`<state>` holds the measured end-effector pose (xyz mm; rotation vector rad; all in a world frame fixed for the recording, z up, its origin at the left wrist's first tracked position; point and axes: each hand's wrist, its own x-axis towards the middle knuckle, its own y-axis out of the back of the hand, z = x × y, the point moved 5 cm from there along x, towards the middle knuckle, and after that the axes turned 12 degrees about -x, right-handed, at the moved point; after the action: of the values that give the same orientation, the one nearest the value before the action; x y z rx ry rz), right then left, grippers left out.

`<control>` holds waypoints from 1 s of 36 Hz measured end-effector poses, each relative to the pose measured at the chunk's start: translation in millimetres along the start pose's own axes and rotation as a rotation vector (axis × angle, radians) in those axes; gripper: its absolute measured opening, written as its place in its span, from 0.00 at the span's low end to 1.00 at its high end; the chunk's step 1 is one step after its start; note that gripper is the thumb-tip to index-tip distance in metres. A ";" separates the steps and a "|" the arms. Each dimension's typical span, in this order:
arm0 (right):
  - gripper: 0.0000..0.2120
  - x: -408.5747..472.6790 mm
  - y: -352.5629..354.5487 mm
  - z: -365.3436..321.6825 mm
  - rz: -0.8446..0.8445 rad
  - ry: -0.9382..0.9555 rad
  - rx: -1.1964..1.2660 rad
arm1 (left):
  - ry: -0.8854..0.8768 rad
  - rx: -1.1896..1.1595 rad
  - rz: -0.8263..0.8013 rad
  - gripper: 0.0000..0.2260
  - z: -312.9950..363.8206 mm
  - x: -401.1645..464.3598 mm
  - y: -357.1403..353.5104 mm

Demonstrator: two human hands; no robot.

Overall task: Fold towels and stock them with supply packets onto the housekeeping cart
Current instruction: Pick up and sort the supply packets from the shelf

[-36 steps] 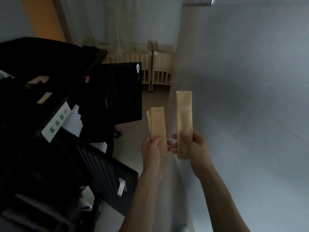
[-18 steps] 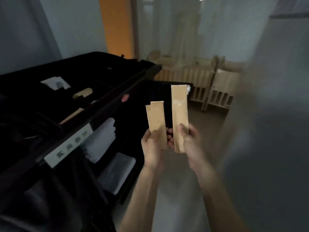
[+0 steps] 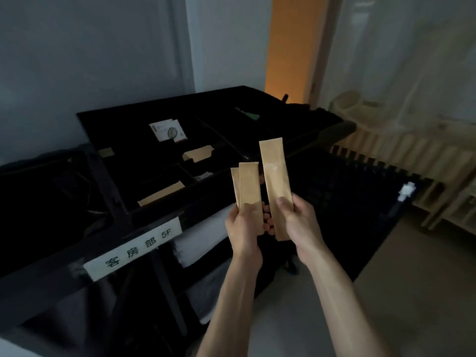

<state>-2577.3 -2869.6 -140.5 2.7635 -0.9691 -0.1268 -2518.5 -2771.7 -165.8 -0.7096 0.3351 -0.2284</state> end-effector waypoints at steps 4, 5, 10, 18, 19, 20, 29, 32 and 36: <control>0.09 62.5 -4.4 -10.9 -0.089 0.017 -0.011 | -0.059 -0.010 0.053 0.07 5.1 50.7 -22.1; 0.09 77.0 -5.2 -13.2 -0.102 0.026 -0.013 | -0.069 -0.015 0.066 0.07 6.1 62.9 -26.6; 0.09 130.8 -14.0 -11.6 -0.158 0.018 0.029 | -0.123 -0.008 0.149 0.10 4.2 110.6 -37.2; 0.08 195.6 -35.8 1.9 -0.234 0.007 0.083 | -0.269 -0.068 0.333 0.09 2.6 158.1 -37.4; 0.08 203.2 -37.6 1.6 -0.243 0.019 0.089 | -0.299 -0.083 0.363 0.09 2.8 162.0 -39.0; 0.08 210.9 -39.0 0.3 -0.252 0.035 0.093 | -0.333 -0.097 0.390 0.09 3.3 165.3 -41.5; 0.08 283.0 -30.3 -14.9 -0.322 0.063 0.146 | -0.558 -0.134 0.575 0.10 13.5 184.2 -73.8; 0.09 299.0 -32.8 -21.8 -0.412 0.072 0.168 | -0.575 -0.176 0.628 0.09 11.2 185.0 -80.9; 0.08 298.1 -52.1 -32.7 -0.554 0.131 0.169 | -0.619 -0.169 0.668 0.10 9.1 177.5 -85.6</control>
<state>-2308.2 -3010.9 -123.8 3.0731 -0.1696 0.0559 -2359.2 -2885.5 -141.5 -0.7596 -0.0171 0.6523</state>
